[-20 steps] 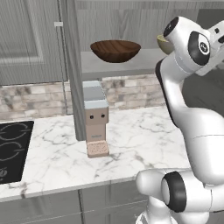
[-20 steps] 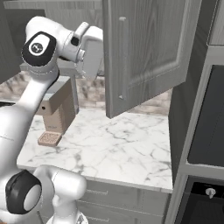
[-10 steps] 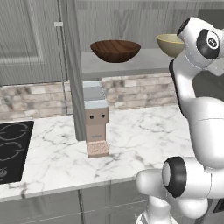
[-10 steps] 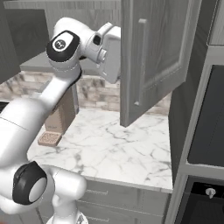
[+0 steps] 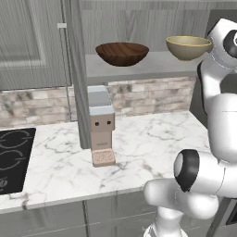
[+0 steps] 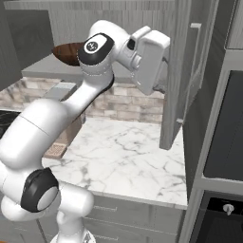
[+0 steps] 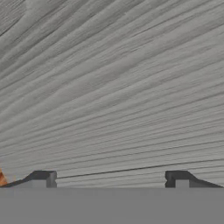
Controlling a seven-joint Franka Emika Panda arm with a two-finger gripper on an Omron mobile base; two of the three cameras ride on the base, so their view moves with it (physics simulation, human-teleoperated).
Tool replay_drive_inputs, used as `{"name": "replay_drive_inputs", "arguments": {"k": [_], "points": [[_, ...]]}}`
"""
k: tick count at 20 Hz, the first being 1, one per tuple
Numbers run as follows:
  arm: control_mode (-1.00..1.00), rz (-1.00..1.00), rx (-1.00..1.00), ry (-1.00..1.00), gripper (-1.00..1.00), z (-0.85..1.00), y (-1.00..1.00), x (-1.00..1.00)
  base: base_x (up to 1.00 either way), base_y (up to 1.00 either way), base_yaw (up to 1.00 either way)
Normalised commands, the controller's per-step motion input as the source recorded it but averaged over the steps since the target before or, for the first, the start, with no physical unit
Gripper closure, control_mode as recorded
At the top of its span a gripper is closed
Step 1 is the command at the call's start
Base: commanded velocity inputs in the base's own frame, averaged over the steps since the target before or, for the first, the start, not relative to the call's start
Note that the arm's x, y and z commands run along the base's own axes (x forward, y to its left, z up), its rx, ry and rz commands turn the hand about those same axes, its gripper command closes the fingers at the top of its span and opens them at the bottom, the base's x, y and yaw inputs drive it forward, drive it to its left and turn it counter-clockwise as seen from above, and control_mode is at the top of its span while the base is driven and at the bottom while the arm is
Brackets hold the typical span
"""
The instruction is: Move the bowls from the cabinet to the plates on the dining table.
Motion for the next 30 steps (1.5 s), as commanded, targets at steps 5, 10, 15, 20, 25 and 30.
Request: {"name": "replay_drive_inputs", "arguments": {"k": [5, 10, 15, 20, 25, 30], "points": [[-1.00, -0.13, 0.00, 0.00, -1.00, 0.00, -0.35, -0.11, 0.00, 0.00, 0.00], [-1.00, -0.03, 0.00, -0.01, -1.00, 0.00, -0.02, -0.01, 0.00, 0.00, 0.00], [-1.00, 0.00, 0.05, -0.13, -1.00, 0.00, 0.01, -0.30, 0.00, 0.00, 0.00], [-1.00, 0.00, 0.13, -0.20, -1.00, 0.00, 0.23, -0.82, 0.00, 0.00, 0.00], [-1.00, 0.00, 0.09, -0.12, -1.00, 0.00, 0.41, -0.81, 0.00, 0.00, 0.00], [-1.00, 0.00, 0.01, -0.01, -1.00, -0.03, 0.57, -0.47, 0.00, 0.00, 0.00]]}}
